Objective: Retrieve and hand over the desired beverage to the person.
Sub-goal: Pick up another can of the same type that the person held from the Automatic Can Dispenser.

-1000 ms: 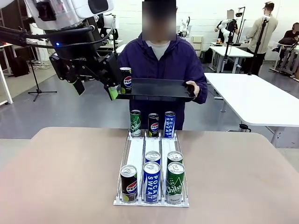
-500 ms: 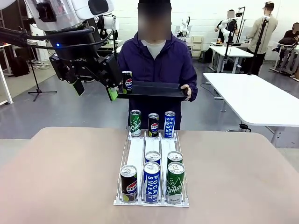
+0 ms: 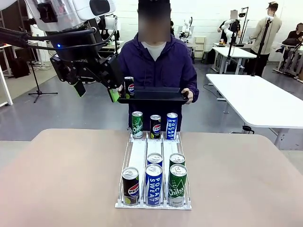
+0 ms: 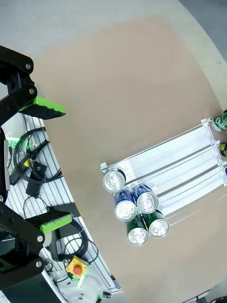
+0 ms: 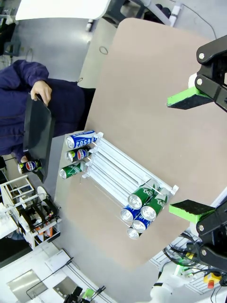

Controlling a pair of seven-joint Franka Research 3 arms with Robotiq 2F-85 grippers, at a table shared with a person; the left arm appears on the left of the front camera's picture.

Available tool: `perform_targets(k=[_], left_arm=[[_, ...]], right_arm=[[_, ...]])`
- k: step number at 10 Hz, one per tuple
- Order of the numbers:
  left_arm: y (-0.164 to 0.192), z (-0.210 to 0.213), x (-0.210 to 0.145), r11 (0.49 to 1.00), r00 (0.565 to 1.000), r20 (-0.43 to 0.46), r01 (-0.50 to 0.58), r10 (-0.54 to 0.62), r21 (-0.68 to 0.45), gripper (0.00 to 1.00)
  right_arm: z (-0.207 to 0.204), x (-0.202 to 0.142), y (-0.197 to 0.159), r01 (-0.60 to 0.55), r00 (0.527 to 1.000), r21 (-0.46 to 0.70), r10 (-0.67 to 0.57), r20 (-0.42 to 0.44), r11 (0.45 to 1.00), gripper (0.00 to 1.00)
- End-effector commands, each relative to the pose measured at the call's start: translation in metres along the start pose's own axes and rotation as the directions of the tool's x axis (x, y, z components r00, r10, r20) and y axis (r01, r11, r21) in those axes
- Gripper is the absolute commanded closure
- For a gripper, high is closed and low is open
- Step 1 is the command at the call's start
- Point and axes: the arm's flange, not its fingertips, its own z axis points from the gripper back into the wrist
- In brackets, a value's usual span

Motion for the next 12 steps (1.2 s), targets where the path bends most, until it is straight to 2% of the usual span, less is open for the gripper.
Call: perform_targets(k=[1, 2, 3, 4, 6, 7, 9, 10, 12], left_arm=[[0.0, 0.0, 0.0, 1.0, 1.0, 0.0, 0.0, 0.0, 0.0, 0.0], [0.032, 0.004, -0.012, 0.985, 0.999, -0.01, 0.044, -0.047, -0.167, 0.0], [0.07, 0.008, -0.02, 0.954, 0.997, 0.026, 0.08, -0.076, -0.287, 0.0], [0.1, 0.009, -0.038, 0.919, 0.995, 0.062, 0.094, -0.076, -0.383, 0.0], [0.168, 0.007, -0.066, 0.863, 0.984, 0.16, 0.147, -0.077, -0.483, 0.0], [0.186, -0.002, -0.088, 0.862, 0.976, 0.212, 0.157, -0.059, -0.482, 0.0], [0.232, -0.013, -0.101, 0.825, 0.964, 0.266, 0.161, -0.014, -0.542, 0.0], [0.243, -0.011, -0.11, 0.813, 0.948, 0.317, 0.163, 0.028, -0.559, 0.0], [0.254, 0.002, -0.115, 0.813, 0.924, 0.383, 0.214, 0.011, -0.541, 0.0]], right_arm=[[-0.002, 0.0, -0.001, -0.003, 1.0, 0.028, 0.003, 0.005, 1.0, 0.0], [-0.002, 0.0, -0.001, -0.003, 1.0, 0.028, 0.003, 0.005, 1.0, 0.0], [-0.002, 0.0, -0.001, -0.003, 1.0, 0.028, 0.003, 0.005, 1.0, 0.0], [-0.002, 0.0, -0.001, -0.003, 1.0, 0.028, 0.003, 0.005, 1.0, 0.0], [-0.002, 0.0, -0.001, -0.003, 1.0, 0.028, 0.003, 0.005, 1.0, 0.0], [-0.002, 0.0, -0.001, -0.003, 1.0, 0.028, 0.003, 0.005, 1.0, 0.0], [-0.002, 0.0, -0.001, -0.003, 1.0, 0.028, 0.003, 0.005, 1.0, 0.0], [-0.002, 0.0, -0.001, -0.003, 1.0, 0.028, 0.003, 0.005, 1.0, 0.0], [-0.002, 0.0, -0.001, -0.003, 1.0, 0.028, 0.003, 0.005, 1.0, 0.0]])
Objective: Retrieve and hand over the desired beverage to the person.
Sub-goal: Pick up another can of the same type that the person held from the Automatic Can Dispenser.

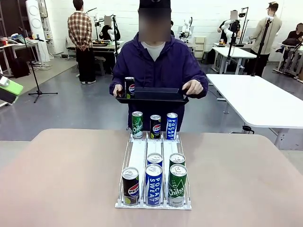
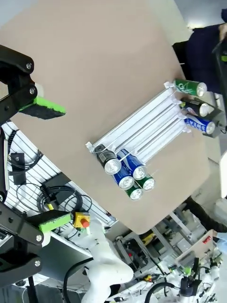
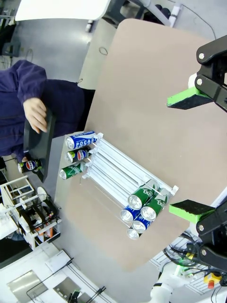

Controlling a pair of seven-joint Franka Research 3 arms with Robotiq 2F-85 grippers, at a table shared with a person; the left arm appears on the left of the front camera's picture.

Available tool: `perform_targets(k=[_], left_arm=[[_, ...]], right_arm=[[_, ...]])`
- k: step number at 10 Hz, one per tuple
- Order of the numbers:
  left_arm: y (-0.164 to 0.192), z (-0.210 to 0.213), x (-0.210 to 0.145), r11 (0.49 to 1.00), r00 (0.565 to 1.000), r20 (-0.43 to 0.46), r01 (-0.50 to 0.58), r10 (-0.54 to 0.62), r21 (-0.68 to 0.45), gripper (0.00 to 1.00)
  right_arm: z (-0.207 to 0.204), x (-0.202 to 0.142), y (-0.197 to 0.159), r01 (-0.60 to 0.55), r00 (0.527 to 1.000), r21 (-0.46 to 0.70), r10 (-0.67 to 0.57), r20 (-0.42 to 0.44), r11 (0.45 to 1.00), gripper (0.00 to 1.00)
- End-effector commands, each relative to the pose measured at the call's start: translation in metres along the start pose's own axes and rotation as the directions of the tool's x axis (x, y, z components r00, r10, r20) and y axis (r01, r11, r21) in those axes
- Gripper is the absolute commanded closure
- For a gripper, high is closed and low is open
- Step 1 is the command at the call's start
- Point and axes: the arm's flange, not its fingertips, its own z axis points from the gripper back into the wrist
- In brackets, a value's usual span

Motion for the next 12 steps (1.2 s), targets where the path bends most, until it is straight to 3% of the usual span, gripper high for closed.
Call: perform_targets(k=[1, 4, 12], left_arm=[[-0.009, 0.007, 0.001, 0.996, 0.996, 0.034, 0.082, -0.082, -0.022, 0.0], [-0.014, 0.019, 0.003, 0.993, 0.993, -0.003, 0.119, -0.119, -0.02, 0.0], [-0.014, 0.014, 0.003, 0.996, 0.996, 0.017, 0.087, -0.086, -0.006, 0.0]], right_arm=[[-0.002, 0.001, 0.0, -0.004, 1.0, 0.031, 0.004, 0.005, 1.0, 0.0], [-0.002, 0.001, 0.0, -0.004, 1.0, 0.031, 0.004, 0.005, 1.0, 0.0], [-0.002, 0.001, 0.0, -0.004, 1.0, 0.031, 0.004, 0.005, 1.0, 0.0]])
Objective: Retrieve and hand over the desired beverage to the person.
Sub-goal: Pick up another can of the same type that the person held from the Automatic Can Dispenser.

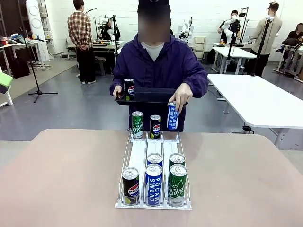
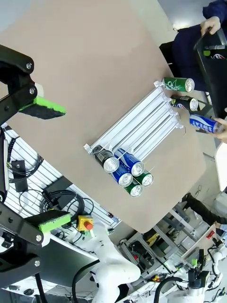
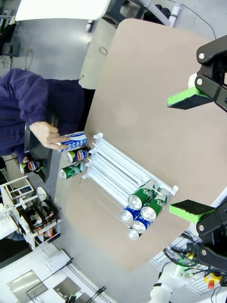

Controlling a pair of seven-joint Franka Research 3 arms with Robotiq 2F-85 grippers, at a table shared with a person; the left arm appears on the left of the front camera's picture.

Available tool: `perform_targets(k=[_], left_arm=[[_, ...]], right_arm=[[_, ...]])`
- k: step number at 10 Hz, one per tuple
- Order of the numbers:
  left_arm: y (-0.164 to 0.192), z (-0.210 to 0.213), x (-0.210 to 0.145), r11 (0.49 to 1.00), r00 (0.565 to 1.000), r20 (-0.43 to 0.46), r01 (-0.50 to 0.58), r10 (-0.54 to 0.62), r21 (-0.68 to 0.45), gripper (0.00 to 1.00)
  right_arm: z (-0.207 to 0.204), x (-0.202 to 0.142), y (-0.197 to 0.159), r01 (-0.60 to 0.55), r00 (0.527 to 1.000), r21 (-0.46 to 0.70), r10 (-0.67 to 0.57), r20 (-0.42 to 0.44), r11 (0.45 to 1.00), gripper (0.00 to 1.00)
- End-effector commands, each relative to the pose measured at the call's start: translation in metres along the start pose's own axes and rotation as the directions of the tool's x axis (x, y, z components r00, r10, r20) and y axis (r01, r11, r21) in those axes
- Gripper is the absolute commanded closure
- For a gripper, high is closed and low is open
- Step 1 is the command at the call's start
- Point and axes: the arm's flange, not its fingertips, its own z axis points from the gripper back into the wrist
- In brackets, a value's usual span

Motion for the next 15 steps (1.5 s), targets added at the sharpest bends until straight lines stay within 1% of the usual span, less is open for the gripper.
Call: perform_targets(k=[1, 15], left_arm=[[-0.0002, -0.0024, -0.0005, 1.0, 1.0, 0.01, 0.003, -0.003, -0.009, 0.0], [-0.0002, -0.0024, -0.0005, 1.0, 1.0, 0.01, 0.003, -0.003, -0.009, 0.0]], right_arm=[[-0.0024, 0.0006, -0.0003, -0.004, 1.0, 0.031, 0.004, 0.005, 1.0, 0.0], [-0.0024, 0.0006, -0.0003, -0.004, 1.0, 0.031, 0.004, 0.005, 1.0, 0.0]])
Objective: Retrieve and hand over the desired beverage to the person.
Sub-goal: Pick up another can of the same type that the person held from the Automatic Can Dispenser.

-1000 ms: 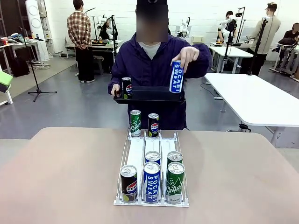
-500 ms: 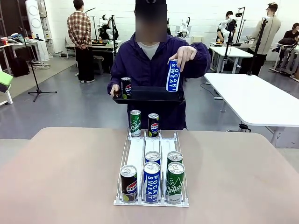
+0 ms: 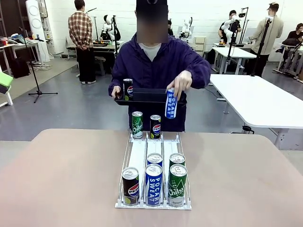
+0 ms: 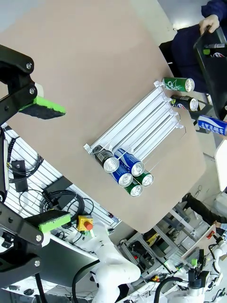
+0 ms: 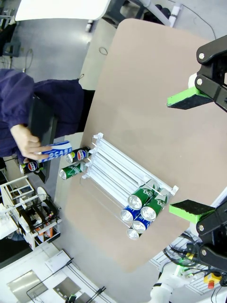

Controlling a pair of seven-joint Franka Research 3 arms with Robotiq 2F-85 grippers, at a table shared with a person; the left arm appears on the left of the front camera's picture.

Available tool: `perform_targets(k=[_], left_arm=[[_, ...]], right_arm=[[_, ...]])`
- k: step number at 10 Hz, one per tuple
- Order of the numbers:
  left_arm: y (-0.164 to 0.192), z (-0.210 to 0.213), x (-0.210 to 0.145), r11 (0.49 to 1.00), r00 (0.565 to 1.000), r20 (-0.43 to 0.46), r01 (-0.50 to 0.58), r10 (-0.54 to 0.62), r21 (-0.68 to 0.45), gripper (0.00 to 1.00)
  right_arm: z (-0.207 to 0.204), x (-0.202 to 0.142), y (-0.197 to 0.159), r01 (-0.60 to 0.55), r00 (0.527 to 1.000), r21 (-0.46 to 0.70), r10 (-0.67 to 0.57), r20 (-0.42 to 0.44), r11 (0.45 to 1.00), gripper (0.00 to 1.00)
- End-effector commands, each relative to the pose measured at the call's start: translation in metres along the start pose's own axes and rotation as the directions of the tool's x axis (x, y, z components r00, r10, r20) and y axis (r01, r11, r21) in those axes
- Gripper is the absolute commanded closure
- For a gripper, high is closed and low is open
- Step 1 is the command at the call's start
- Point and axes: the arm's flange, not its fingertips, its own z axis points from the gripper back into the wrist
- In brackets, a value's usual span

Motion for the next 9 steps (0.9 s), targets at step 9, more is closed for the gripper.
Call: perform_targets(k=[9], left_arm=[[0.0, -0.0022, -0.0006, 1.0, 1.0, 0.01, 0.002, -0.002, -0.009, 0.0]], right_arm=[[-0.0024, 0.0006, -0.0003, -0.004, 1.0, 0.031, 0.004, 0.005, 1.0, 0.0]])
